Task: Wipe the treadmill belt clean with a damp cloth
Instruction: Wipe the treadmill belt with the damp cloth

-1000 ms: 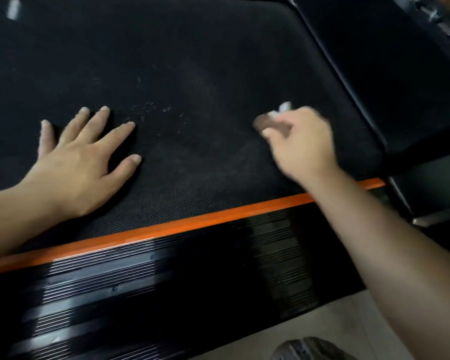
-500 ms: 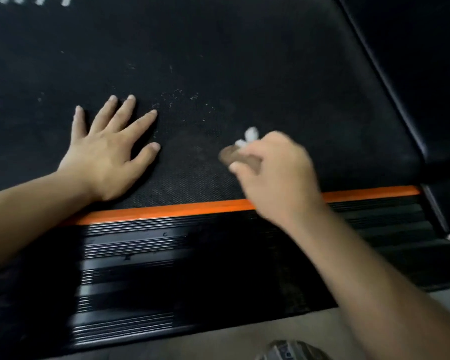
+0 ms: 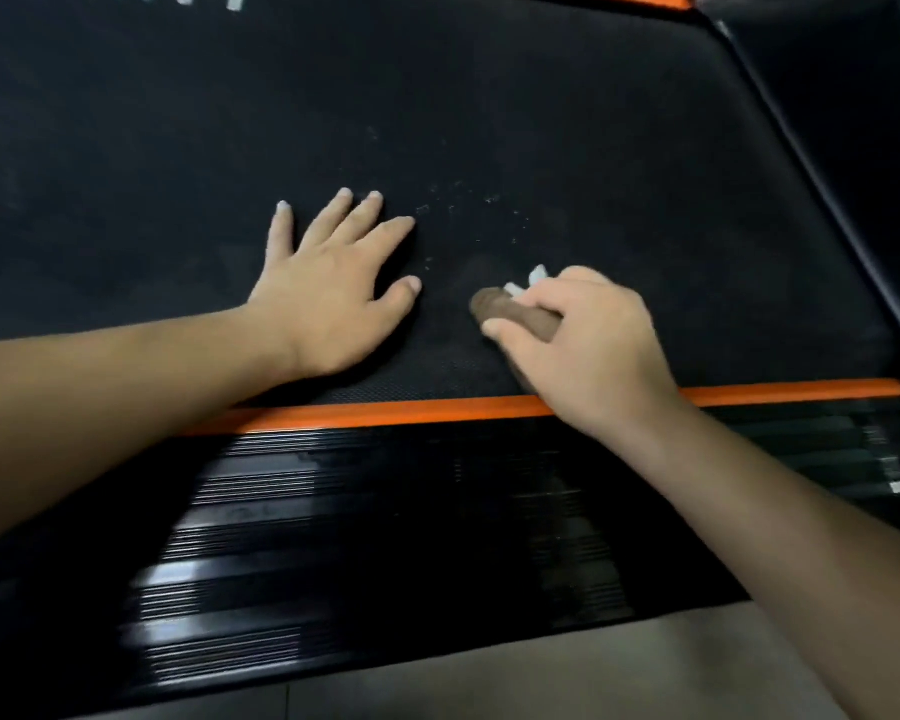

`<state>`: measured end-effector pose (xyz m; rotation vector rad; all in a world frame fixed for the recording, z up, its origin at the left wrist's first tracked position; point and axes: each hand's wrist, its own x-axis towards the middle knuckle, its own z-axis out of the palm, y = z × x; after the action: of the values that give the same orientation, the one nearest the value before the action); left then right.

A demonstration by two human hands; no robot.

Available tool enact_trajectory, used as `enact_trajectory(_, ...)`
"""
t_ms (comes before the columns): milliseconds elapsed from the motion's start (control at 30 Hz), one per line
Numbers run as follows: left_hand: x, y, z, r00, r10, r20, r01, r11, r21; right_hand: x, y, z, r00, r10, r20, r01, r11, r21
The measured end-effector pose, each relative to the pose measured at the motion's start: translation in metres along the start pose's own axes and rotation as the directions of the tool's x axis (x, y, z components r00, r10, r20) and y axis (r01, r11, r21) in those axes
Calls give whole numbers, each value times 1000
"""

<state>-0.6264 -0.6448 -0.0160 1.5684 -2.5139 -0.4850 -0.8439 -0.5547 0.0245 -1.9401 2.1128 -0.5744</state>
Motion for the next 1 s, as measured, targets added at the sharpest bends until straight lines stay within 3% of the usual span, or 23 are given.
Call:
enact_trajectory(67,-7,-26,-15,995,95,5,-95,995,-36,2,-10,0,998,-40,54,42,998,-47)
enact_trajectory(133,-21,-62,-31,990,141,17,-141,990,-7,3,-1,-6,1000,-14,4,15,990,-139)
enact_trajectory(233,-47,-115,-47,997,80,11,-80,995,51,-1,3,-13,987,124,-103,-144,965,-217)
enact_trajectory(333,-67,-144,-53,1000,26,-5,-25,999,45,-3,-19,0,982,159,-103,-183,938,-296)
enact_trajectory(533,-89,-180,-65,1000,-21,-20,22,999,42,-4,-82,32,989,125,-73,-137,972,-190)
enact_trajectory(1000,-157,-323,-118,940,-333,-70,336,941,30,0,-260,128,997,-82,15,82,996,-18)
